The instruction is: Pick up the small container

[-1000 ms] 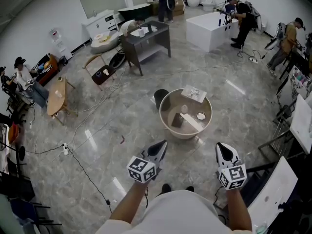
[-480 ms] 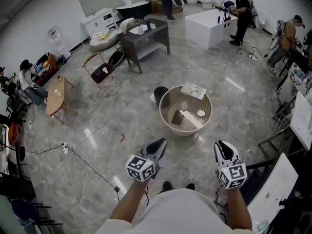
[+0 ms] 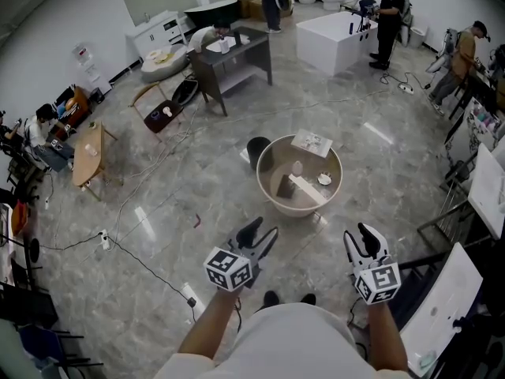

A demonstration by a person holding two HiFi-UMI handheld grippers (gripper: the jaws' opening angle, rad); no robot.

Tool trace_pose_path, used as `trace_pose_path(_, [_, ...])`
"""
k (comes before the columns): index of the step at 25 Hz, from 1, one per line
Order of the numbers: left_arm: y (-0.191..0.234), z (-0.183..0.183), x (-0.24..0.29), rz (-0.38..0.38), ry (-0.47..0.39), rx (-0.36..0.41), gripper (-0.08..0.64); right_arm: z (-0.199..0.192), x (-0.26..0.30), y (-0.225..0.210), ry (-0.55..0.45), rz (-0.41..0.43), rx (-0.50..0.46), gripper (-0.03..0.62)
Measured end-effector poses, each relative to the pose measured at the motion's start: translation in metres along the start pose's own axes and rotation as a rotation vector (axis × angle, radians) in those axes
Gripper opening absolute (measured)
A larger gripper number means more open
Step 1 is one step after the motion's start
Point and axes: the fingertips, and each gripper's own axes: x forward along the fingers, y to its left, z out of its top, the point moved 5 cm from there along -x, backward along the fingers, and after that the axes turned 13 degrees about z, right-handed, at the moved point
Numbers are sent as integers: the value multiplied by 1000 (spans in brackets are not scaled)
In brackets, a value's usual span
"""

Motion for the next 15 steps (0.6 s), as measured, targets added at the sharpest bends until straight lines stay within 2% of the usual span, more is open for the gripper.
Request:
trace_pose_path(8, [9,-1,-5,-12,1,-9,288,-3,6,4,6,-13,20,239])
trace_pose_path(15, [30,-9,-18,-6,22,-27,301,-2,19,21,12,-18,25,242])
